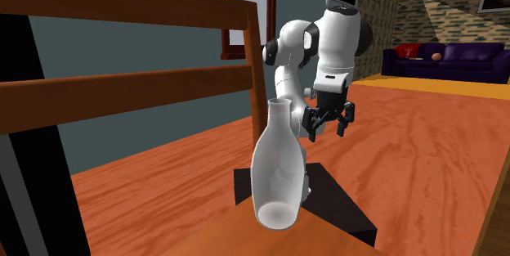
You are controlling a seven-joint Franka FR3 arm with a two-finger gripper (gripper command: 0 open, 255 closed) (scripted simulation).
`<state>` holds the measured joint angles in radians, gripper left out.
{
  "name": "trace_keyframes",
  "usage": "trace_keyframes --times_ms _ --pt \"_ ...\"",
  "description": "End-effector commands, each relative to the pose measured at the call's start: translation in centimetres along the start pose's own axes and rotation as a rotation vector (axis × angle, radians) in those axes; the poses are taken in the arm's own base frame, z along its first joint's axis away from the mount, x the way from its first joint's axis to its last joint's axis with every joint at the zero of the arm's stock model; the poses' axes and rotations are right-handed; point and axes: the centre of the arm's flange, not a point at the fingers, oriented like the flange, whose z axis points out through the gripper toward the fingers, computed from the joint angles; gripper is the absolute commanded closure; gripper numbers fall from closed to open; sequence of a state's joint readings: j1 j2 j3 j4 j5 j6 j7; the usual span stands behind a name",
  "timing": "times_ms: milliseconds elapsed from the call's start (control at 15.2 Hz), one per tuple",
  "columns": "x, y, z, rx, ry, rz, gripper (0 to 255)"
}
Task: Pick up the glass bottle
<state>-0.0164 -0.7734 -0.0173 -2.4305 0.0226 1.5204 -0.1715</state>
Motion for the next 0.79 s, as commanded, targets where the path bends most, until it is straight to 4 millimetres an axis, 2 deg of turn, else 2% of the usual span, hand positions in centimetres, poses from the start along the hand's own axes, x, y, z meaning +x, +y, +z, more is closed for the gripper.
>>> trace_keyframes --times_ms 0,726 --pt "0.0 0.0 0.0 0.0 0.0 0.0 0" --pt "6.2 9.3 -9.1 -0.017 -0.012 0.041 0"
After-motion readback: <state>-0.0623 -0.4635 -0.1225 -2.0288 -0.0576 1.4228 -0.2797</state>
